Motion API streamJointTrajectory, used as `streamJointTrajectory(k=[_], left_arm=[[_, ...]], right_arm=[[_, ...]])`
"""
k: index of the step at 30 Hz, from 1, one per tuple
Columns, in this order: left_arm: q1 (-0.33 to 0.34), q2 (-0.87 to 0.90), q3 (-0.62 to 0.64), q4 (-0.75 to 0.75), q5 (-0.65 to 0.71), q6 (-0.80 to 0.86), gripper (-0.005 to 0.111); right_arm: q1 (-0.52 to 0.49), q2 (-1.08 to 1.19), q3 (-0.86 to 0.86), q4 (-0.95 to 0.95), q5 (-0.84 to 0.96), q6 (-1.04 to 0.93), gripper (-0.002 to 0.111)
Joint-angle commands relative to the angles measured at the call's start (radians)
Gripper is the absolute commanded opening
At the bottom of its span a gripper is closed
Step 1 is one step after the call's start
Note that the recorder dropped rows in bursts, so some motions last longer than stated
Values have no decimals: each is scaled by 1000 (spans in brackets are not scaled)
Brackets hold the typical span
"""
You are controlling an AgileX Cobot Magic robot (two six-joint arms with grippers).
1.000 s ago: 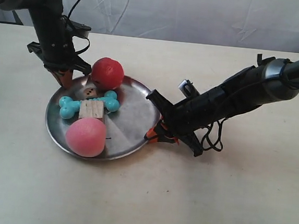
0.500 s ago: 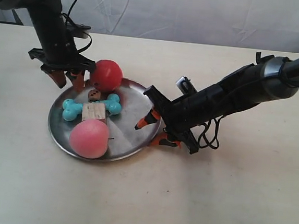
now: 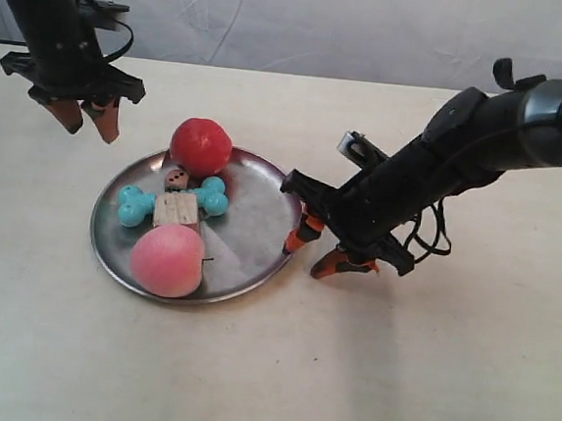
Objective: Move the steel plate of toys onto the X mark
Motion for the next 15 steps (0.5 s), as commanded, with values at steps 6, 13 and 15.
streamJointTrajectory(k=[6,13,15], left_arm=[[3,-510,467,-72,-194,15,0],[-26,-938,820,-417,-470,287,0],[-38,-1054,899,-474,-517,330,0]], right_arm=[[-4,-390,142,-488,-8,193,0],[-2,-842,363,-488,-106,127,0],[-2,-973,411,-488,-125,110,0]])
